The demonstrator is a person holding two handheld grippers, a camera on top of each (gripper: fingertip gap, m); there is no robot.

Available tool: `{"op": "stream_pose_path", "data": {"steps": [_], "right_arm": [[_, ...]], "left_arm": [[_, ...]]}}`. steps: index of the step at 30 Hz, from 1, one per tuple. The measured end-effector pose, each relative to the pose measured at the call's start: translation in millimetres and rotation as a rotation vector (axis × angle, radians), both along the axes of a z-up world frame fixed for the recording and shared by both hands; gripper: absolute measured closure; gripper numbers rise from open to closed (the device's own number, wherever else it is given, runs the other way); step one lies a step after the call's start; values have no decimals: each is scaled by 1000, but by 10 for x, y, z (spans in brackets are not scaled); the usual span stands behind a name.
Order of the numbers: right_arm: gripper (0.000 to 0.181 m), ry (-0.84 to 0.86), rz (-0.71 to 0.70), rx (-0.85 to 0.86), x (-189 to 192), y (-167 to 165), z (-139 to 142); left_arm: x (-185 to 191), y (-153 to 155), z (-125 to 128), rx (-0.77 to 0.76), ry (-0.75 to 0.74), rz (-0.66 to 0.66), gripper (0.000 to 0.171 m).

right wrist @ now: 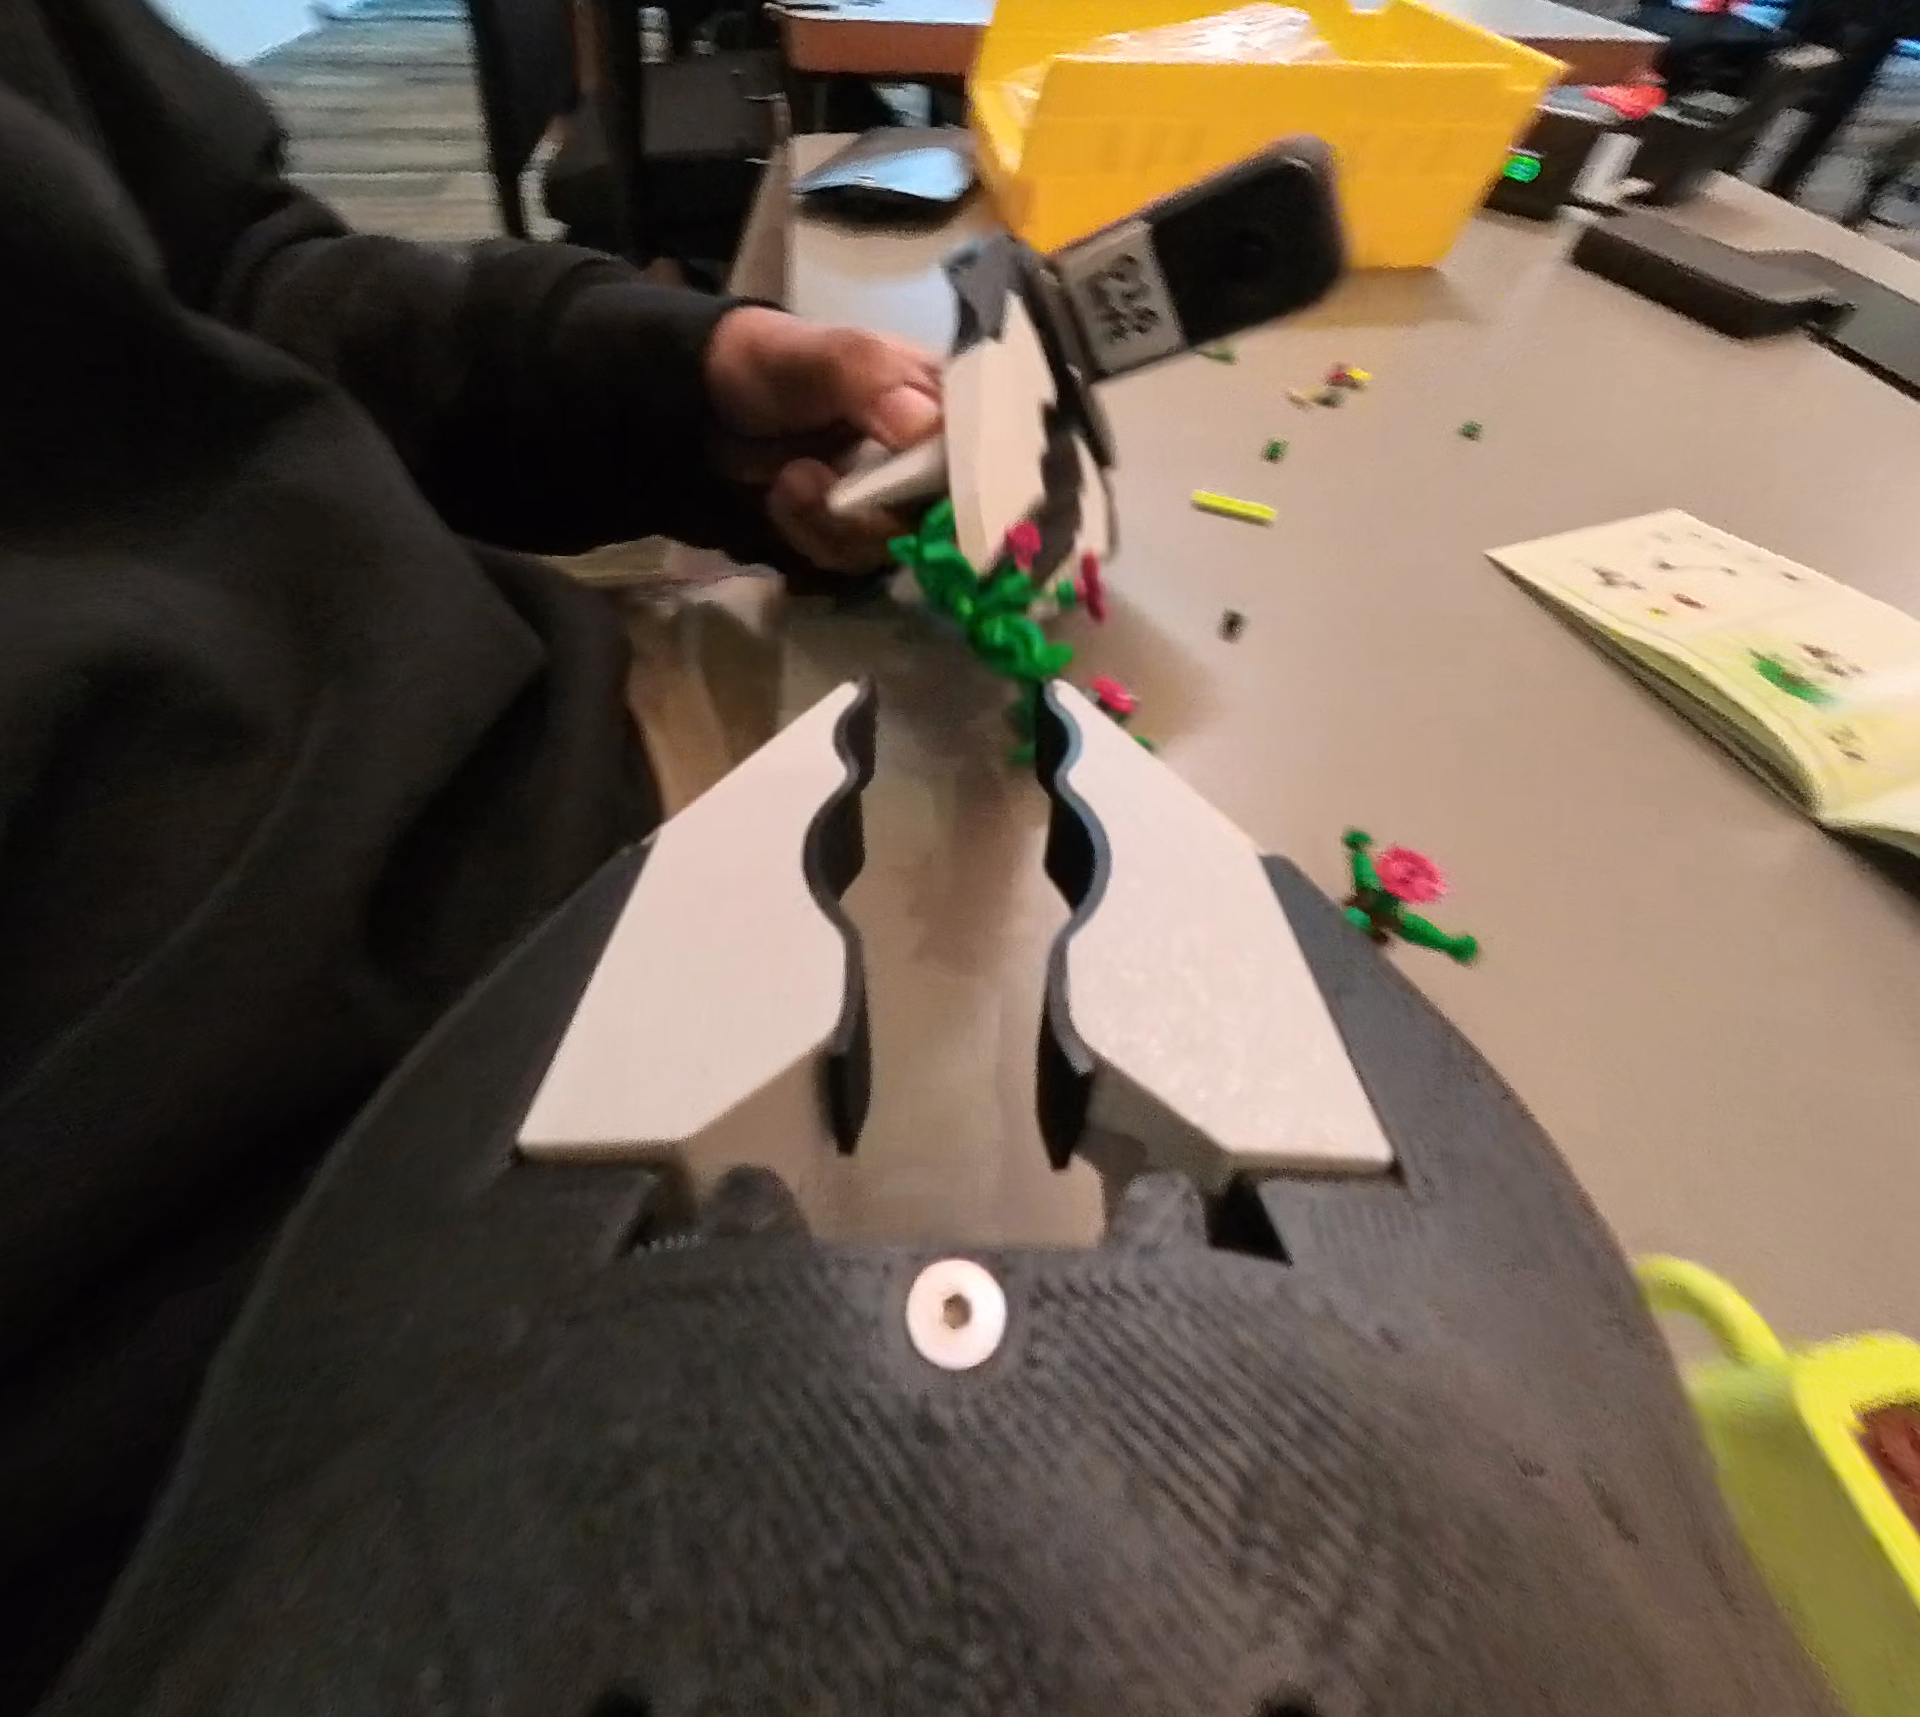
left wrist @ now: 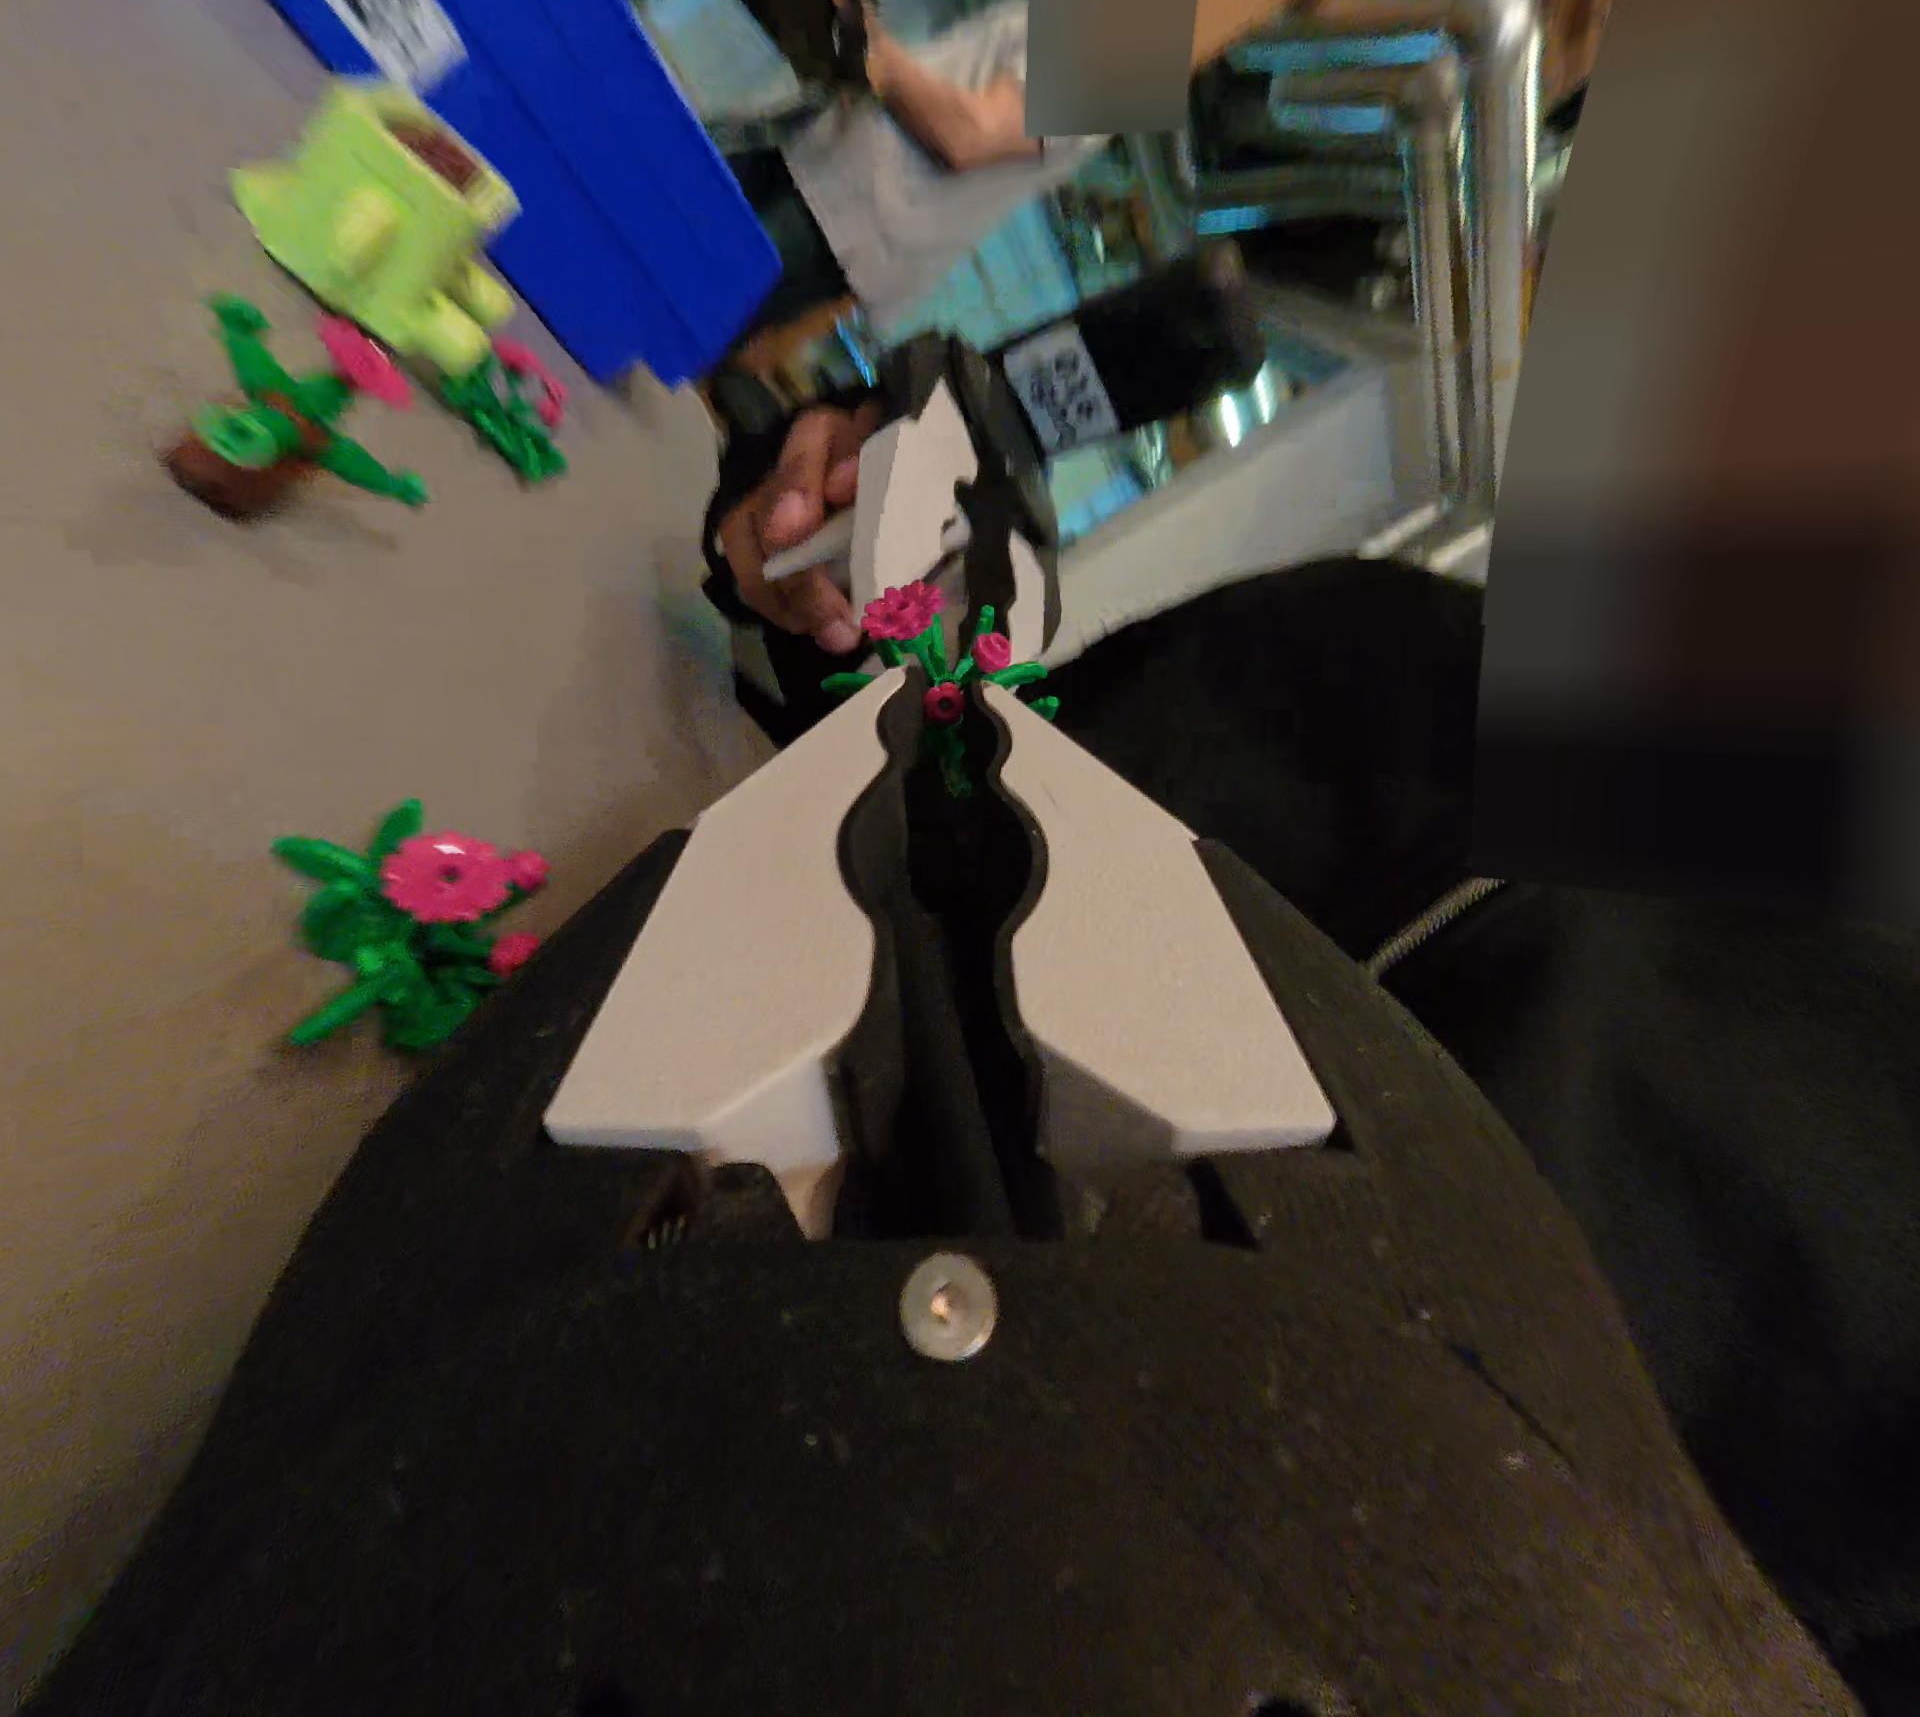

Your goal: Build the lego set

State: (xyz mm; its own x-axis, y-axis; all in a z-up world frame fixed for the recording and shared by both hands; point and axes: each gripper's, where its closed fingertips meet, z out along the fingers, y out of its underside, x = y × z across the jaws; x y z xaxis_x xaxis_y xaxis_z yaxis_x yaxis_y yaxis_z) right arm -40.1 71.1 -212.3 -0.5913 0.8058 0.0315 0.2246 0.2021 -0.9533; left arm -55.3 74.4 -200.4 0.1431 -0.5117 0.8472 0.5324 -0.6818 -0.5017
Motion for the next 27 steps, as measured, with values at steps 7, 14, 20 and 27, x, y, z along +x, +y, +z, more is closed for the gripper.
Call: {"op": "stream_pose_path", "data": {"steps": [7,14,20,27], "right_arm": [[145,-134,-420,49,-257,817,-180],[141,-467,-529,54,-410,929,-717],[146,-454,-574,92,-582,922,-812],[167,-238,-542,28,-742,772,-453]], "left_arm": [[-717,345,114,26,-1,370,168],[-916,597,152,66,20,493,168],[-959,590,161,99,-43,541,168],[-1094,490,229,128,-333,554,168]]}}
